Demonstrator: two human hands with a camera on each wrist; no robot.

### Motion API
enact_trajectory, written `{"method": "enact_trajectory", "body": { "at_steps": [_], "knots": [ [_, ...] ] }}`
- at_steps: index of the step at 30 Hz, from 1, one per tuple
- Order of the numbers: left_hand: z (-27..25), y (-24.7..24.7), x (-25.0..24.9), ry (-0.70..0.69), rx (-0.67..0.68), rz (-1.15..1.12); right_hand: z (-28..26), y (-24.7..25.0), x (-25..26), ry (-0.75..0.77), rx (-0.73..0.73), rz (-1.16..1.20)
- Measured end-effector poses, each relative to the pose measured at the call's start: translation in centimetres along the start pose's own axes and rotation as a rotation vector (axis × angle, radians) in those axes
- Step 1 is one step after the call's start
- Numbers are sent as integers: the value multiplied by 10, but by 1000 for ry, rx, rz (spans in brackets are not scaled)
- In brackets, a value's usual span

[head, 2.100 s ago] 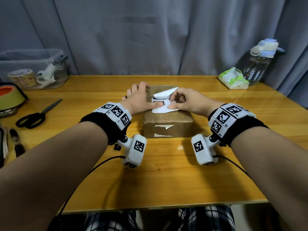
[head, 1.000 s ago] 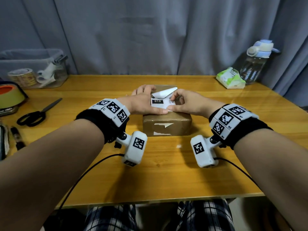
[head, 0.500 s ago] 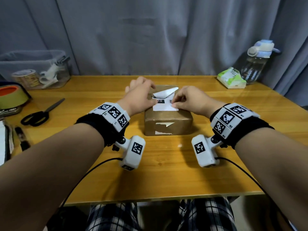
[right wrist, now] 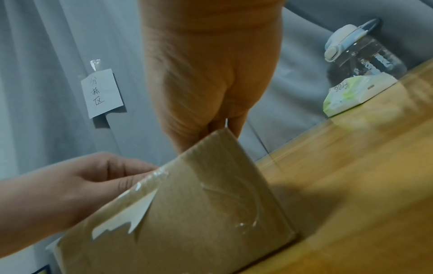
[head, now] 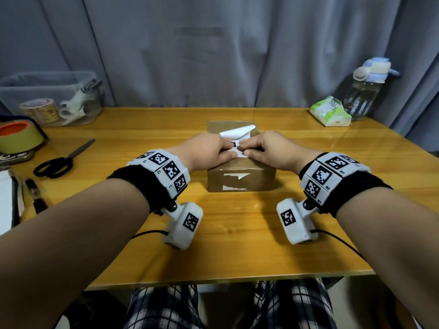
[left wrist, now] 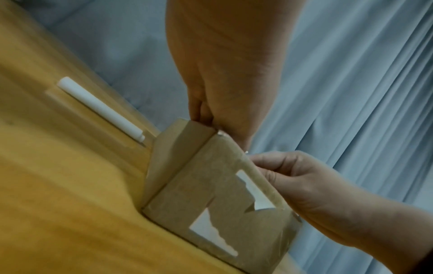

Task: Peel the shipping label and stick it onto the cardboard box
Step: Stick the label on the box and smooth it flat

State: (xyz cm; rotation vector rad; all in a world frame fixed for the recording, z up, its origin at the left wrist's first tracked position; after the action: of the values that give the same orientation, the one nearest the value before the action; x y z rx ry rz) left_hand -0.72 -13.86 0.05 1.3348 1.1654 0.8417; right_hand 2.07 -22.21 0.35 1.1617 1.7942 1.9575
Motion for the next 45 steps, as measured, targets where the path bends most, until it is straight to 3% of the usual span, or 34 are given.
{"method": "enact_trajectory", "body": {
  "at_steps": [19, 34, 45],
  "knots": [
    [18, -13, 19, 83, 375, -19, 21, -4, -2, -169, 228, -81],
    [30, -22, 44, 194, 468, 109, 47, -17, -29, -261, 298, -115],
    [30, -19, 51, 257, 453, 97, 48, 0, -52, -515, 269, -335]
  ]
}}
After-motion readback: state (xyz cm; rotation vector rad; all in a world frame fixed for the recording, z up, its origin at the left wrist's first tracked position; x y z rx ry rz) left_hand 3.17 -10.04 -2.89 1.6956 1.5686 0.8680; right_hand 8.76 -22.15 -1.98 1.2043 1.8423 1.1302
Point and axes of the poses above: each hand's wrist, its own z-axis towards the middle knuckle, its own y-axis out of the back of the hand, x = y × z, the point moved 10 cm from there along z, towards the middle knuckle, and after that the axes turned 10 degrees about x, right-handed, at the moved point
